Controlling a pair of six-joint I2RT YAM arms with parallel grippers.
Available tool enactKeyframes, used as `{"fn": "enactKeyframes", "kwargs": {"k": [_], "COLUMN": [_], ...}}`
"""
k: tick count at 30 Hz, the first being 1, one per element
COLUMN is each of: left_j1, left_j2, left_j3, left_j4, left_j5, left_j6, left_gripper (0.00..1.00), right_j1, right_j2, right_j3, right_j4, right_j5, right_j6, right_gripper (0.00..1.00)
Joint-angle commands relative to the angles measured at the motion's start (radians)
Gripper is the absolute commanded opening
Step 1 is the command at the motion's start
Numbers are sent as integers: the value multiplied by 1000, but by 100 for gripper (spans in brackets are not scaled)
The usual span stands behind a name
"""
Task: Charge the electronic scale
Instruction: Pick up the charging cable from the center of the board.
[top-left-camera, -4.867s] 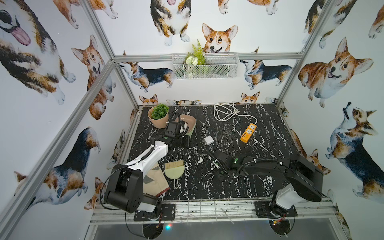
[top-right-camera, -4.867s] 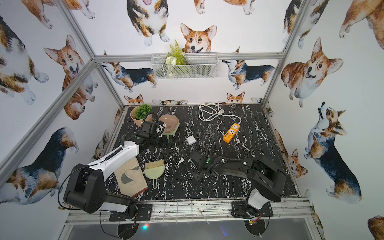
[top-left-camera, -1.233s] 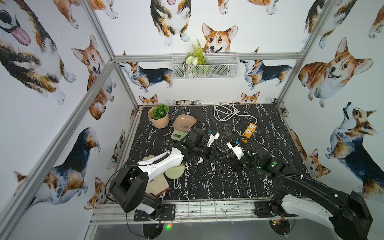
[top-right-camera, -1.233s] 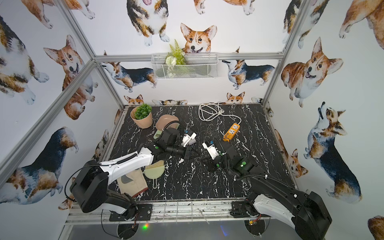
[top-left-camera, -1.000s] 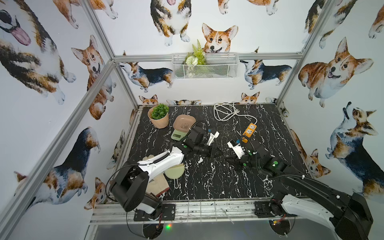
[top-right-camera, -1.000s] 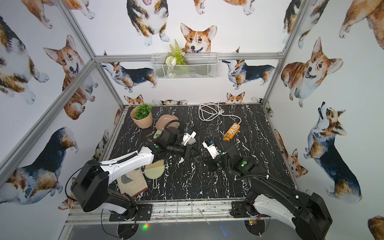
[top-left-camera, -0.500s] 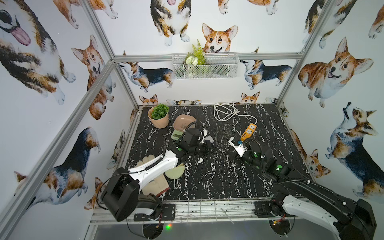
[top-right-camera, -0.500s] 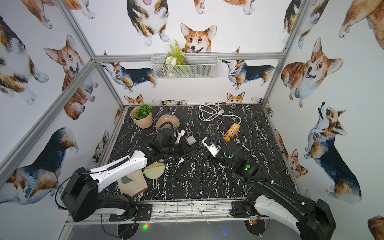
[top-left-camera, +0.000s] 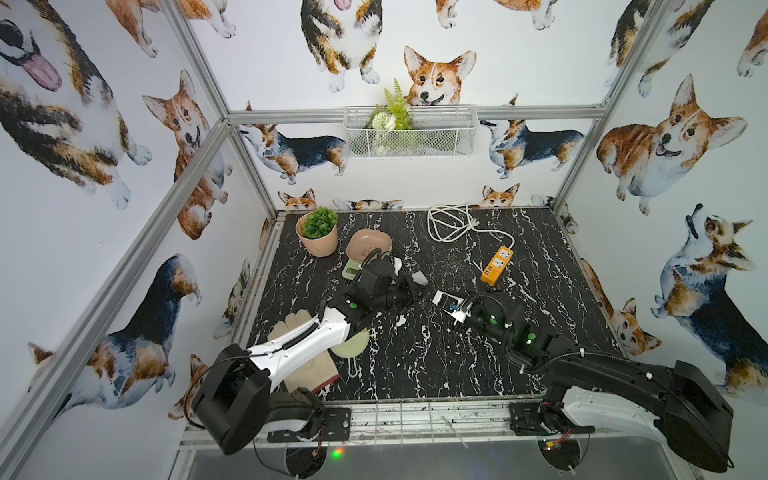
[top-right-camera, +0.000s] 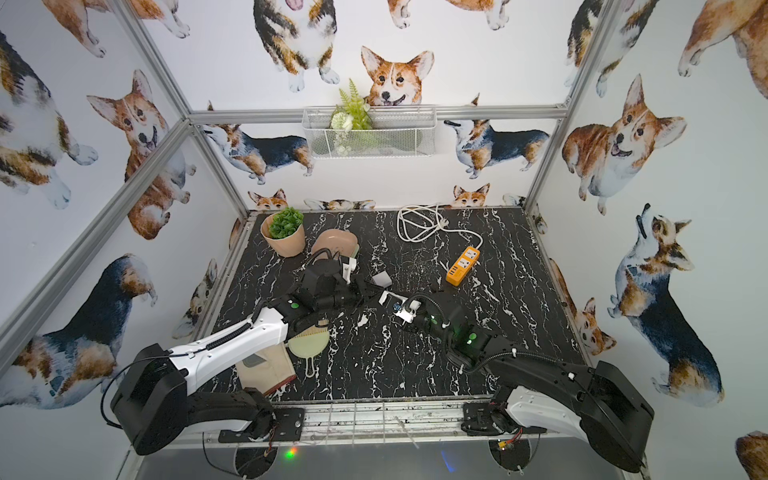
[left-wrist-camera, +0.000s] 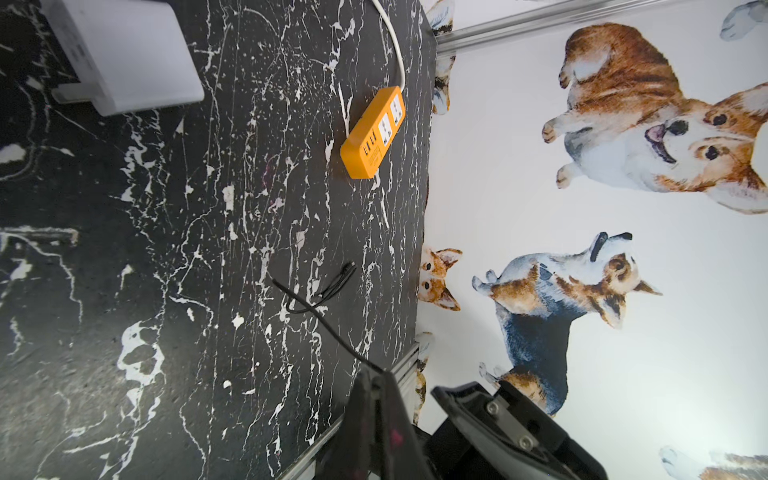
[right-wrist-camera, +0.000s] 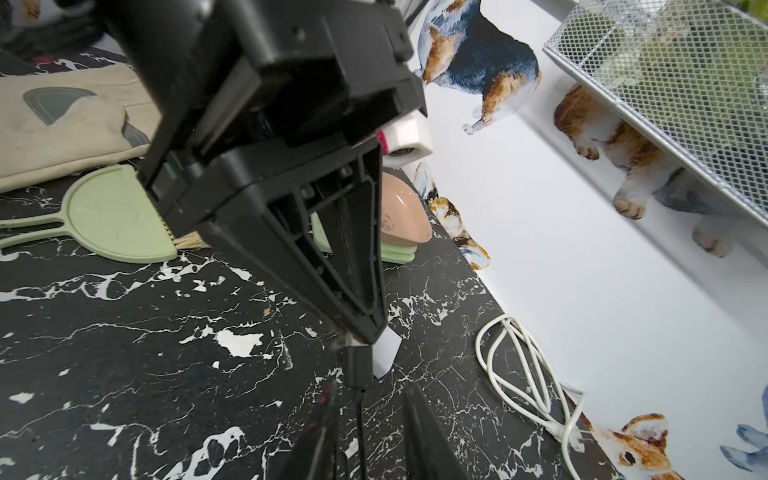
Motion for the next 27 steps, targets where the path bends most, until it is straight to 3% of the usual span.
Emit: {"fn": "enactKeyframes", "kwargs": {"k": [1,12,27], "left_j1": [0,1,-1], "left_j2": [-12,-48,-73], "left_j3": [2,-15,-48], "left_j4": [40,47,41], "left_j5": [-10,-23,-58], "left_j6": [-41,-67,-127], "left_gripper": [7,8,13], "right_j1": [2,3,9], "right_j2": [16,91,105], "right_j3": [4,8,31], "right_j4": [73,128,150], "right_j5": [1,35,26], "right_j6": [-42,-62,-74], "right_gripper": [31,33,26]}}
